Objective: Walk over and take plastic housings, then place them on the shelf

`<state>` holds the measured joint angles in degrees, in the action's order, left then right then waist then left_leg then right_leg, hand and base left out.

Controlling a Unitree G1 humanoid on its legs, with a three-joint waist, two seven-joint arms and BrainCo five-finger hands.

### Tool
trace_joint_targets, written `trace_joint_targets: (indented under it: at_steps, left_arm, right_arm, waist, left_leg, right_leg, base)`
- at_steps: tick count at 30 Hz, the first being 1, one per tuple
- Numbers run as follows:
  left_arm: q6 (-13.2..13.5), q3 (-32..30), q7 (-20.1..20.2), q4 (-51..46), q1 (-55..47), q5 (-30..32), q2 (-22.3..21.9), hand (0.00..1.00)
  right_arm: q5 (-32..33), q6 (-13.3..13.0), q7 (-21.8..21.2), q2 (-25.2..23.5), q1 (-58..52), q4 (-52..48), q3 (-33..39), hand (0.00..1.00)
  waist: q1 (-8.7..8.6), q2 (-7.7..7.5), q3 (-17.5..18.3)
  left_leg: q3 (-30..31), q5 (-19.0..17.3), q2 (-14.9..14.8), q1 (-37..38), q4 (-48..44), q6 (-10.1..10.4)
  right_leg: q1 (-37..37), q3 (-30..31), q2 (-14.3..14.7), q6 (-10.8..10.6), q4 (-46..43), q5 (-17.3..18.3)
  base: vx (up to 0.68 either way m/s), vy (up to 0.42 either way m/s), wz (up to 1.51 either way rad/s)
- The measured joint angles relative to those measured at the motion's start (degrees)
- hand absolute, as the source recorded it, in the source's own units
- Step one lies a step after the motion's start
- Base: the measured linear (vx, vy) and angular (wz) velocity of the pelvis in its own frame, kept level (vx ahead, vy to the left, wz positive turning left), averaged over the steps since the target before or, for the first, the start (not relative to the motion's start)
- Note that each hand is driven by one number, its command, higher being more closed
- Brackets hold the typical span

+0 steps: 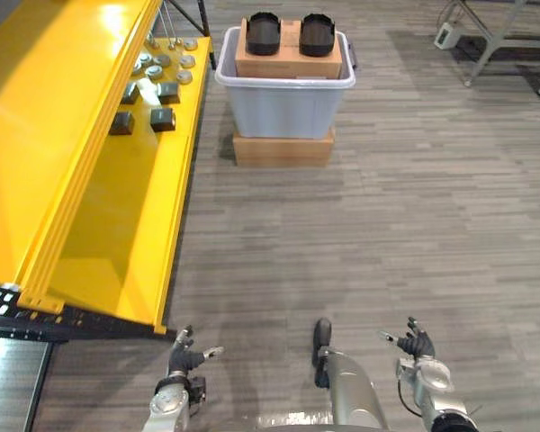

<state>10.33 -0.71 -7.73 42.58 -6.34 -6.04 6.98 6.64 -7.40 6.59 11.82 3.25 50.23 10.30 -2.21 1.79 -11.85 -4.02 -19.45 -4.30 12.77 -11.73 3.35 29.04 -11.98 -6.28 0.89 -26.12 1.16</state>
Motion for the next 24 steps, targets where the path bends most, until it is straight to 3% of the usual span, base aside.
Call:
trace_joint_targets:
  at_steps: [1, 2, 3, 4, 5, 6, 7, 9, 12, 13, 14, 15, 16, 17, 18, 20, 21, 22, 23, 24]
  left_arm:
    - [-0.02, 0.11, 0.03, 0.90, 0.09, 0.01, -0.50, 0.00]
    - [-0.04, 0.06, 0.03, 1.25, 0.07, 0.01, -0.78, 0.00]
    - [-0.05, -0.06, 0.05, 1.31, -0.29, 0.01, -1.41, 0.00]
    - [-0.01, -0.16, 0.12, 1.10, -1.03, -0.05, -1.56, 0.00]
    - [-0.03, -0.25, 0.15, 1.11, -1.55, -0.08, -1.56, 0.00]
    - [-0.05, -0.25, 0.19, 1.16, -1.53, -0.12, -1.65, 0.00]
    - [-0.04, -0.26, 0.18, 1.11, -1.38, -0.12, -1.72, 0.00]
    - [0.00, -0.26, 0.15, 0.53, -1.18, -0.13, -1.78, 0.00]
    - [-0.05, -1.61, 0.13, 0.20, -1.33, -0.13, -2.33, 0.00]
    - [-0.07, -2.27, 0.08, 0.20, -1.59, -0.14, -2.89, 0.00]
    - [-0.03, -2.18, 0.09, 0.17, -1.55, -0.15, -3.29, 0.00]
    - [-0.02, -2.12, 0.06, 0.23, -1.57, -0.16, -3.55, 0.00]
    - [-0.06, -2.01, 0.07, 0.76, -1.67, -0.20, -3.66, 0.00]
    - [-0.21, -2.18, 0.06, 1.33, -1.70, -0.60, -3.50, 0.00]
    - [-0.20, -2.12, 0.09, 1.29, -1.59, -0.61, -3.54, 0.00]
    - [-0.09, -1.92, 0.20, 1.31, -0.75, -0.59, -4.50, 0.00]
    - [-0.12, -1.99, 0.20, 1.49, -0.74, -0.60, -4.22, 0.00]
    - [-0.23, -1.93, 0.18, 2.50, -0.47, -0.59, -3.56, 0.00]
    - [-0.90, -1.94, 0.13, 3.01, -0.39, -0.60, -3.27, 0.00]
    - [-1.12, -2.00, 0.05, 3.01, -0.51, -0.60, -3.27, 0.00]
  right_arm:
    - [-0.05, 0.00, -0.07, -0.10, 0.11, 0.04, -0.01, 0.00]
    - [-0.05, 0.01, -0.09, -0.15, -0.20, 0.07, -0.04, 0.00]
    - [-0.02, 0.01, -0.10, -0.06, -0.85, 0.08, -0.28, 0.00]
    - [0.05, -0.02, -0.04, -0.11, -1.57, 0.15, -1.26, 0.00]
    - [0.10, -0.17, 0.00, -0.12, -2.00, 0.17, -2.10, 0.00]
    - [0.23, -0.52, 0.13, -0.20, -1.95, 0.17, -2.15, 0.00]
    - [0.57, -0.69, 0.47, -0.17, -1.89, 0.17, -2.14, 0.00]
    - [1.34, -1.05, 0.94, -0.05, -2.39, 0.35, -1.89, 0.00]
    - [1.82, -1.01, 0.90, -0.29, -0.79, 1.61, -1.62, 0.00]
    - [1.83, -1.09, 0.89, -0.40, -0.17, 2.28, -1.60, 0.00]
    - [1.82, -1.11, 0.94, -0.30, -0.30, 2.38, -1.60, 0.00]
    - [1.82, -1.11, 0.93, -0.18, -0.42, 2.47, -1.65, 0.00]
    - [1.80, -1.11, 0.97, -0.29, -1.05, 2.79, -1.64, 0.00]
    - [1.81, -1.10, 0.93, -1.00, -1.36, 2.72, -1.69, 0.00]
    - [1.81, -1.11, 0.96, -1.30, -1.86, 2.73, -1.63, 0.00]
    - [1.79, -1.11, 0.82, -1.71, -4.27, 3.46, -0.79, 0.00]
    - [1.80, -1.07, 0.81, -2.15, -4.46, 4.18, -0.08, 0.00]
    - [1.82, -0.97, 0.81, -2.80, -5.06, 4.98, 1.01, 0.00]
    - [1.81, -0.89, 0.64, -2.84, -5.74, 5.22, 0.88, 0.00]
    - [1.79, -0.89, 0.54, -2.95, -5.70, 5.17, 0.61, 0.00]
  waist:
    - [-0.17, 0.82, 0.03]
    - [-0.36, 1.36, -0.04]
    - [-0.27, 2.40, -0.14]
    - [0.11, 2.65, -0.23]
    - [0.27, 2.38, -0.50]
    - [0.67, 1.69, -1.00]
    - [1.14, 1.35, -1.17]
    - [2.65, 0.45, -1.67]
    - [4.33, -0.14, -2.22]
    - [5.44, -0.28, -2.35]
    - [6.49, 0.39, -2.21]
    - [6.62, 1.05, -2.17]
    - [6.54, 1.75, -2.17]
    - [6.44, 0.71, -1.38]
    - [5.92, -0.31, -0.73]
    - [6.00, -2.34, 0.63]
    - [5.94, -2.81, 0.61]
    - [5.75, -3.42, 0.60]
    - [5.33, -3.44, 0.55]
    - [5.23, -3.45, 0.46]
  left_leg:
    - [0.25, 0.80, -1.94, -3.23, -8.55, 1.41]
    - [0.40, 2.18, -3.08, -5.61, -14.82, 3.53]
    - [0.93, 7.88, -6.69, -11.77, -29.86, 5.06]
    - [-0.01, 8.39, -10.00, -17.23, -44.33, 4.48]
    - [-1.57, 8.00, -11.90, -20.79, -52.25, 3.80]
    - [-3.55, 6.74, -12.31, -24.98, -57.41, 1.59]
    - [-4.52, 6.32, -11.94, -26.80, -57.66, 0.88]
    - [-7.37, 5.64, -8.76, -32.56, -49.98, 0.34]
    - [-7.79, 6.54, -1.89, -36.20, -25.64, 0.36]
    - [-6.12, 10.63, 1.13, -36.00, -10.23, 0.54]
    - [-4.18, 13.97, 2.19, -36.06, 1.02, 0.94]
    - [-3.93, 13.96, 2.21, -36.78, 2.67, 0.93]
    - [-4.01, 16.61, 1.67, -37.60, 1.67, -1.08]
    - [-4.74, 23.89, 2.96, -37.19, 0.11, -4.75]
    - [-4.84, 25.41, 3.92, -37.17, 0.00, -6.30]
    - [-4.94, 23.84, 6.69, -37.43, -2.95, -8.88]
    - [-4.71, 22.54, 7.54, -36.50, -3.35, -9.03]
    - [-3.76, 20.16, 9.40, -33.78, -3.86, -9.76]
    - [-3.41, 17.75, 10.51, -30.37, -4.95, -10.54]
    - [-3.30, 16.39, 10.90, -27.94, -4.89, -10.80]
  right_leg:
    - [-0.60, -1.32, 0.68, 0.72, -2.46, 3.84]
    - [-2.04, -1.97, 1.40, 1.14, -2.42, 5.18]
    - [-6.42, -3.23, 3.39, 2.23, -0.50, 6.71]
    - [-11.54, -4.32, 5.28, 3.19, 2.20, 7.60]
    - [-15.69, -4.45, 6.38, 3.86, 4.81, 8.08]
    - [-20.95, -4.27, 6.92, 4.27, 8.73, 8.34]
    - [-23.41, -4.05, 7.08, 4.28, 11.03, 8.27]
    - [-30.67, -3.57, 7.18, 4.08, 17.54, 8.07]
    - [-36.60, -2.13, 6.57, 3.90, 22.54, 8.17]
    - [-39.03, -1.58, 6.15, 3.33, 24.36, 8.49]
    - [-41.48, -0.61, 6.54, 1.26, 25.86, 9.71]
    - [-42.97, -0.24, 7.13, -0.04, 26.62, 10.52]
    - [-46.43, -0.27, 7.75, -1.69, 27.58, 12.65]
    - [-48.82, -0.41, 6.25, -3.18, 27.51, 13.95]
    - [-48.81, -0.57, 5.21, -3.72, 26.57, 14.27]
    - [-43.17, -0.20, 1.52, -4.65, 11.84, 14.62]
    - [-40.98, -0.03, 0.21, -5.65, 5.04, 14.02]
    - [-35.83, 1.86, -2.33, -9.89, -9.62, 9.55]
    - [-30.90, 3.47, -4.32, -10.51, -24.33, 8.61]
    - [-28.75, 3.56, -5.39, -9.63, -30.24, 8.94]
  base:
    - [0.44, -0.279, 0.17]
    - [0.70, -0.429, 0.24]
    - [0.73, -0.415, 0.21]
    - [0.73, -0.396, 0.13]
    - [0.60, -0.266, 0.03]
    - [0.47, -0.179, 0.01]
    - [0.55, -0.191, 0.01]
    - [0.56, -0.148, -0.06]
    - [0.53, -0.027, -0.30]
    - [0.63, 0.058, -0.57]
    - [0.53, 0.076, -0.54]
    - [0.54, 0.141, -0.41]
    - [0.59, 0.189, -0.18]
    - [0.61, 0.200, 0.02]
    - [0.66, 0.200, 0.26]
    - [0.66, 0.198, 0.34]
    - [0.63, 0.181, 0.45]
    - [0.63, 0.146, 0.52]
    - [0.63, 0.140, 0.45]
    - [0.74, 0.153, 0.22]
